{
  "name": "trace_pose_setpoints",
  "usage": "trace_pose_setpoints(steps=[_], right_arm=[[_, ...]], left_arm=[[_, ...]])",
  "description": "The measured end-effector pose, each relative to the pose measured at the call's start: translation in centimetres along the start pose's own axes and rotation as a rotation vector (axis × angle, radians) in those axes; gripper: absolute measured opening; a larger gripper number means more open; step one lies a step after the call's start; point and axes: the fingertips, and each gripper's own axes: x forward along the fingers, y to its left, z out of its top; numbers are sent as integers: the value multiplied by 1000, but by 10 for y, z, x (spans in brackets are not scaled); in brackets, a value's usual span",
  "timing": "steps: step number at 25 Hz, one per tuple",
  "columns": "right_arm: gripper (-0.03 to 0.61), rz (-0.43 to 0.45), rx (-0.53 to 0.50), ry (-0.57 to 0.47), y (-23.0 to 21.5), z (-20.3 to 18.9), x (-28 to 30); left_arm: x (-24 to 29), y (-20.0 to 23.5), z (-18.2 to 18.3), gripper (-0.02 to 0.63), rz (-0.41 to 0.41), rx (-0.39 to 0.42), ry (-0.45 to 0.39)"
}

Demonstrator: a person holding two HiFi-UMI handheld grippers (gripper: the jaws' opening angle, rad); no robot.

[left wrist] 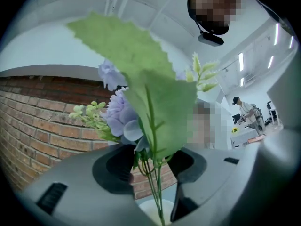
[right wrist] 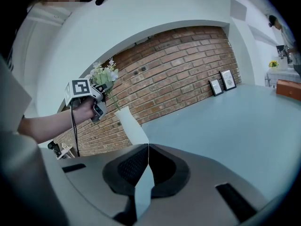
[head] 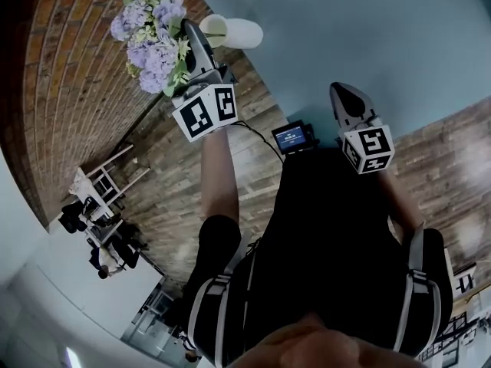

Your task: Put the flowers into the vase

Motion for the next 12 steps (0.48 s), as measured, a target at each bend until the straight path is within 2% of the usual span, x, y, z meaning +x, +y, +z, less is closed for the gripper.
trace_pose_setpoints(steps=[3,8,12], right_arm=[[18,2,3,7,-5,-5,2],[18,8,5,18,-8,-12,5],[18,3,5,20,-7,-11,6]], left_arm=[[-1,-6,-25,219,5,-1,37],[-2,-17,-60,219,-7,9,53],[-2,-17,-84,221,-6,1,112]])
